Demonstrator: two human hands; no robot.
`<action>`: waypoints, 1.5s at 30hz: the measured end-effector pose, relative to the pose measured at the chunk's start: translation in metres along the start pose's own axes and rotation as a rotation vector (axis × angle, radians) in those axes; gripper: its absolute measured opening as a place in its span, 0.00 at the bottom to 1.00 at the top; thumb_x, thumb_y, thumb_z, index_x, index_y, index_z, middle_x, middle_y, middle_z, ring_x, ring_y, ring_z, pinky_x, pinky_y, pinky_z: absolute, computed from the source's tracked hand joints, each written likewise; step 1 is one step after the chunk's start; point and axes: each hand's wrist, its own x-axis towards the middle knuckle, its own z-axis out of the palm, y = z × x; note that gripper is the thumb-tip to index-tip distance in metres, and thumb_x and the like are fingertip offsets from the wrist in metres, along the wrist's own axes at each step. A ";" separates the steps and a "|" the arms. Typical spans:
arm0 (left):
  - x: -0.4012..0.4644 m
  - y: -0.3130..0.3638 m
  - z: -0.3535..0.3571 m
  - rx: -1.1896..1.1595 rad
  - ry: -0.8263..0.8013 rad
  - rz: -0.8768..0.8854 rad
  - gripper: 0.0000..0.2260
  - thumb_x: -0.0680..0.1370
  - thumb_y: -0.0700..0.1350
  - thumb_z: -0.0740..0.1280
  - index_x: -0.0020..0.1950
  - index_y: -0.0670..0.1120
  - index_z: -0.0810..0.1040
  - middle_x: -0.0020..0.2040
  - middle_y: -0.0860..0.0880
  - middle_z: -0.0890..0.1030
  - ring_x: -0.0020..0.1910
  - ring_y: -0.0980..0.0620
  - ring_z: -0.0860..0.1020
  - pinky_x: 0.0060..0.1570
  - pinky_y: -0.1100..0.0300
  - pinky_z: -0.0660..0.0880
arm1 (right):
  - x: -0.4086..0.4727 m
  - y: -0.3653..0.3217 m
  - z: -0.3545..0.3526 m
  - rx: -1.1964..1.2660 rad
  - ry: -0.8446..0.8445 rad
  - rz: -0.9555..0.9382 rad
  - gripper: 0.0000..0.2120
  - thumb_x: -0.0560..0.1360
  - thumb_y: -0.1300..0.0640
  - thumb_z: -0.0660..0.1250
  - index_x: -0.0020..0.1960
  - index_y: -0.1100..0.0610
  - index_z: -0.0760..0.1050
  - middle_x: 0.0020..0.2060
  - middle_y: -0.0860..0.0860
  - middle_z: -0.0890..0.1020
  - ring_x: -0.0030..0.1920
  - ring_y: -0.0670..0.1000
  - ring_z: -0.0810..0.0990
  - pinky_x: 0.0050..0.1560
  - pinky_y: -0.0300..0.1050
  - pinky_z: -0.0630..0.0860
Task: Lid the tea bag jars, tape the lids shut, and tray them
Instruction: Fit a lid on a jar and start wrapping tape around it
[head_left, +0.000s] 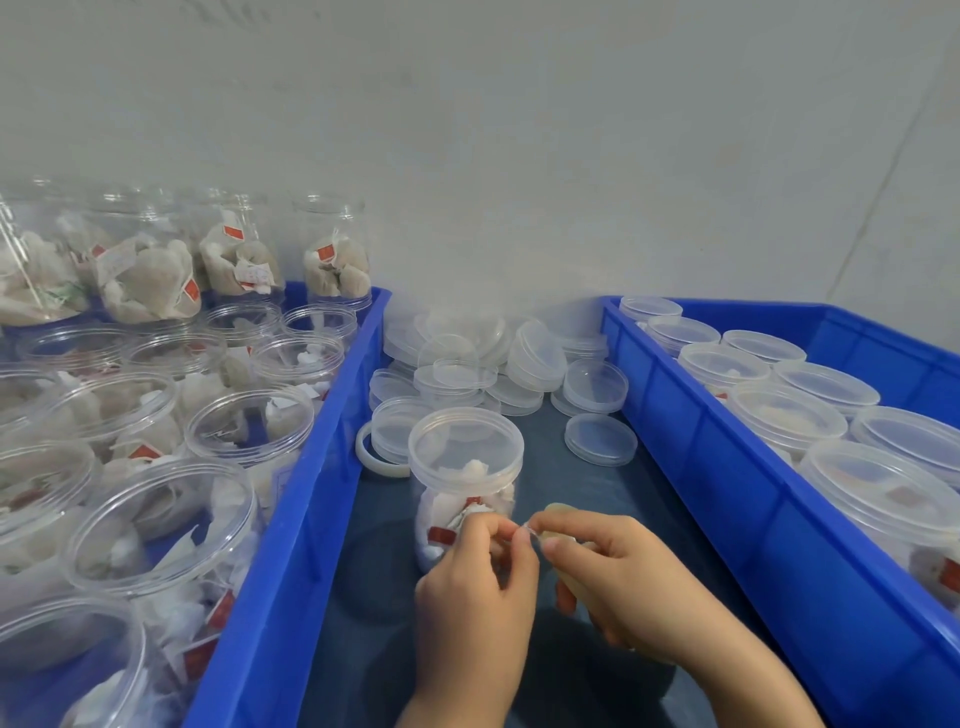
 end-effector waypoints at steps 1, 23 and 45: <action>0.000 0.000 0.000 0.025 -0.034 -0.013 0.06 0.73 0.47 0.70 0.38 0.50 0.75 0.26 0.59 0.70 0.34 0.53 0.76 0.34 0.58 0.70 | 0.000 0.000 0.000 -0.007 -0.011 0.004 0.11 0.78 0.51 0.59 0.46 0.39 0.79 0.27 0.50 0.78 0.22 0.46 0.70 0.25 0.37 0.69; 0.003 -0.006 0.003 -0.151 -0.060 0.072 0.07 0.69 0.39 0.75 0.38 0.49 0.80 0.31 0.54 0.78 0.29 0.61 0.77 0.32 0.70 0.73 | -0.002 0.002 -0.006 -0.160 -0.013 -0.039 0.28 0.66 0.51 0.70 0.61 0.29 0.68 0.34 0.45 0.79 0.28 0.38 0.73 0.28 0.29 0.67; 0.026 0.006 -0.028 -0.124 0.389 0.209 0.14 0.71 0.39 0.67 0.46 0.51 0.63 0.41 0.43 0.76 0.41 0.42 0.76 0.43 0.48 0.73 | -0.001 0.004 0.001 -0.371 0.525 -0.151 0.38 0.60 0.24 0.54 0.68 0.34 0.57 0.30 0.44 0.79 0.37 0.46 0.78 0.39 0.46 0.72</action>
